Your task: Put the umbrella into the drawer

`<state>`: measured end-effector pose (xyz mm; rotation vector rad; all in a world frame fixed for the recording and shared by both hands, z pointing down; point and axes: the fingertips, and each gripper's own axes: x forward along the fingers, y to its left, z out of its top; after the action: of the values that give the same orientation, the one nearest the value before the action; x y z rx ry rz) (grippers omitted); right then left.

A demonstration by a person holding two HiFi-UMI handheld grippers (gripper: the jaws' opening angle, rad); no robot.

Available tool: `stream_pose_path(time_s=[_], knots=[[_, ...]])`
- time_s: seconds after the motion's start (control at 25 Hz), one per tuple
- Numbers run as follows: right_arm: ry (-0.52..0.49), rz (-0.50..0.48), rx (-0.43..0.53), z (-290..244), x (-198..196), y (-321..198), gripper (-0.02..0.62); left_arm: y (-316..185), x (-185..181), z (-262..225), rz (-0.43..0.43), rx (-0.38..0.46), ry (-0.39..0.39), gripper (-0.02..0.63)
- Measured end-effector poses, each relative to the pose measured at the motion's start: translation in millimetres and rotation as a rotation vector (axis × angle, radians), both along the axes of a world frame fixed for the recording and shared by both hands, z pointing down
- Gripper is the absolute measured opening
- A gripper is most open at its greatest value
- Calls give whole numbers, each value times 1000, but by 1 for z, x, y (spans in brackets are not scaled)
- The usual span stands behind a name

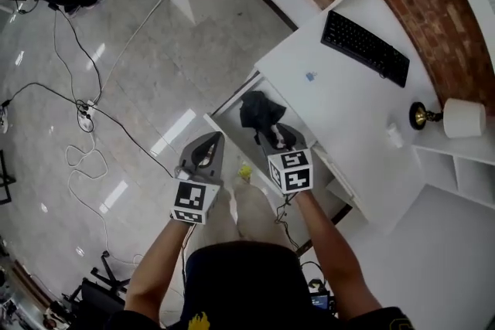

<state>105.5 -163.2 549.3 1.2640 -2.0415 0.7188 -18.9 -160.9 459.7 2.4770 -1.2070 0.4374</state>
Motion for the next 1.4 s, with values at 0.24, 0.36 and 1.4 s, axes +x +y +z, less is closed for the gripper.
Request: stream_pose_path(time_s=[0.24, 0.36, 1.4], knots=[[-84, 19, 170, -109, 3, 23, 152, 23, 7, -86, 78, 88, -14, 17], [-84, 35, 276, -160, 7, 23, 116, 25, 16, -119, 137, 171, -51, 17], [-34, 297, 809, -385, 95, 76, 0, -5, 41, -262, 233, 440, 67, 17]])
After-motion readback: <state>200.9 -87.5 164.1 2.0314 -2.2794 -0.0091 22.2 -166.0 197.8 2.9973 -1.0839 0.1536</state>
